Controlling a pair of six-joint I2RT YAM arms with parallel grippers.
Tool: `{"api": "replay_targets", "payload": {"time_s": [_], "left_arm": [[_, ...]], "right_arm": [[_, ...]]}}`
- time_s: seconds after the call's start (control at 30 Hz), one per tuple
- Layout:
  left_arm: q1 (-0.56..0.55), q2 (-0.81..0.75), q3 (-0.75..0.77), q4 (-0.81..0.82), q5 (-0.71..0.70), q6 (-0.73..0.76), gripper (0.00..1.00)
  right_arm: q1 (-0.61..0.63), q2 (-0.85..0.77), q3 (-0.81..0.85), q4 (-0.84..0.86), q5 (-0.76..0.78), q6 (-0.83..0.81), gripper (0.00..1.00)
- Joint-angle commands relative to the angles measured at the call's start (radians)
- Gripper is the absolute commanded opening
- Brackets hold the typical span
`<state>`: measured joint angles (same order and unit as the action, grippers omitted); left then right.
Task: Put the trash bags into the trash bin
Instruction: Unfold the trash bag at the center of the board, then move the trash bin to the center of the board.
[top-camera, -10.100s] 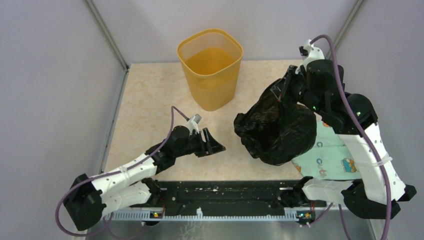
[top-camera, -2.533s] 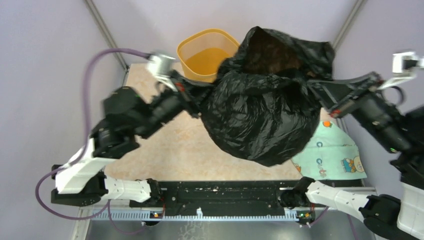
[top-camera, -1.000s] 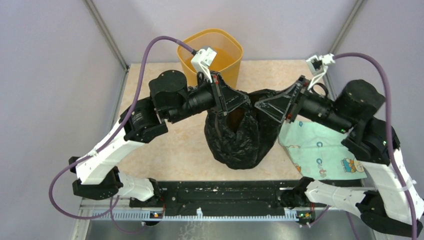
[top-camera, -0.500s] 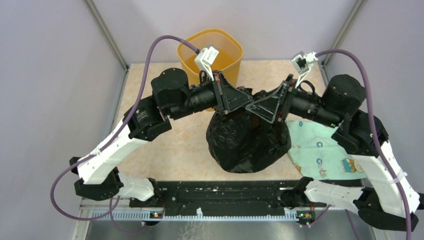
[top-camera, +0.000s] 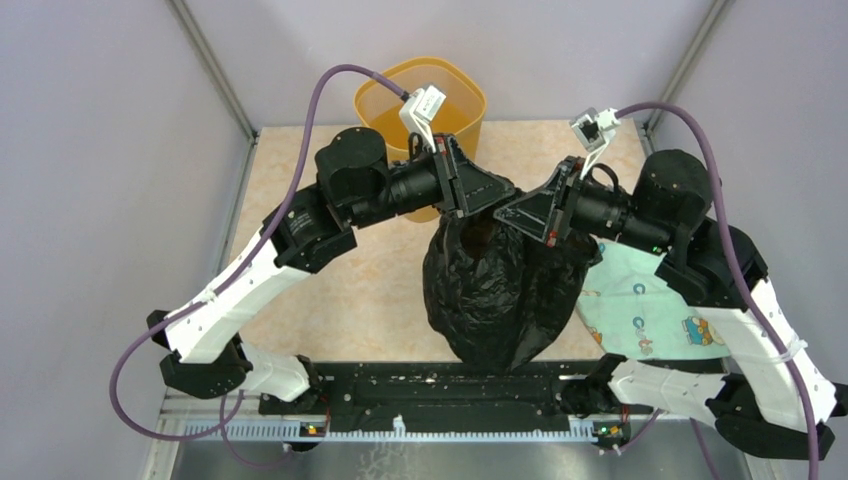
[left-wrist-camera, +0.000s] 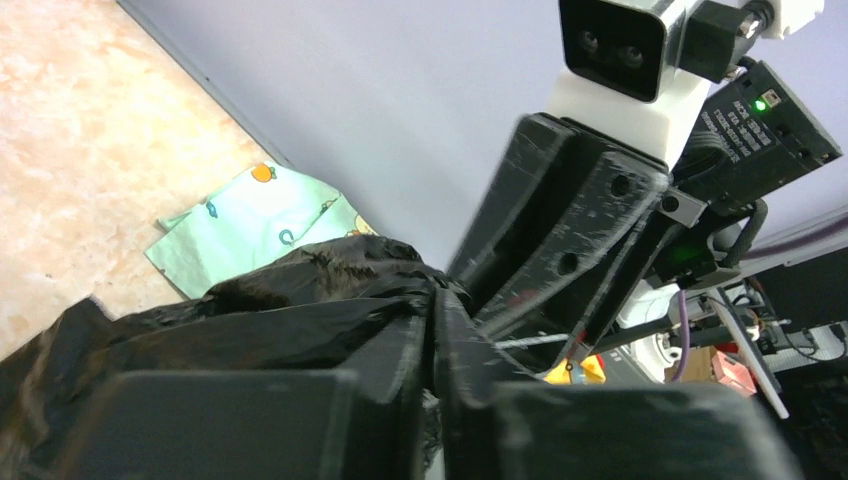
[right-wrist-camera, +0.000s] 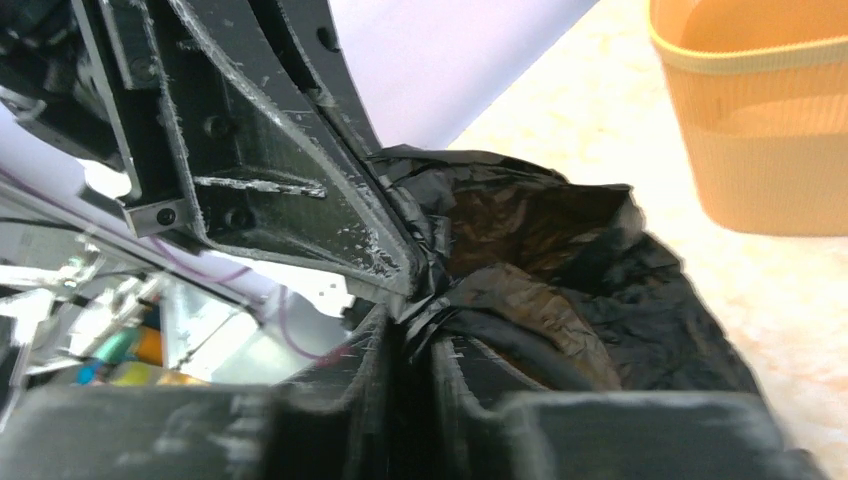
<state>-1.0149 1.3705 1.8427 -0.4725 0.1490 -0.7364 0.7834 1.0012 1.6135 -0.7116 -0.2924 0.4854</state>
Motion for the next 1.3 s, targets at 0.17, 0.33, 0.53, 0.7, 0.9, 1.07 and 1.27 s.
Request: {"api": "replay_targets", "payload": {"time_s": [0.17, 0.33, 0.53, 0.7, 0.9, 1.07, 1.27], "left_arm": [[0.035, -0.053, -0.008, 0.111, -0.009, 0.062, 0.81], [0.039, -0.079, 0.074, -0.013, -0.266, 0.191, 0.93], [0.108, -0.077, 0.069, -0.132, -0.593, 0.314, 0.98], [0.272, -0.012, 0.064, -0.226, -0.663, 0.340, 0.98], [0.461, 0.098, 0.046, -0.254, -0.612, 0.348, 0.98], [0.590, 0.168, -0.021, -0.183, -0.480, 0.328, 0.95], [0.643, 0.283, 0.034, -0.168, -0.444, 0.337, 0.91]], "right_arm": [[0.005, 0.064, 0.258, -0.186, 0.393, -0.036, 0.00], [0.005, 0.116, 0.412, -0.249, 0.570, -0.105, 0.00], [0.005, 0.132, 0.474, -0.223, 0.668, -0.178, 0.00], [0.006, 0.143, 0.482, -0.221, 0.655, -0.200, 0.00], [0.005, 0.169, 0.521, -0.245, 0.685, -0.248, 0.00], [0.005, 0.158, 0.530, -0.206, 0.718, -0.297, 0.00], [0.005, 0.174, 0.535, -0.165, 0.736, -0.335, 0.00]]}}
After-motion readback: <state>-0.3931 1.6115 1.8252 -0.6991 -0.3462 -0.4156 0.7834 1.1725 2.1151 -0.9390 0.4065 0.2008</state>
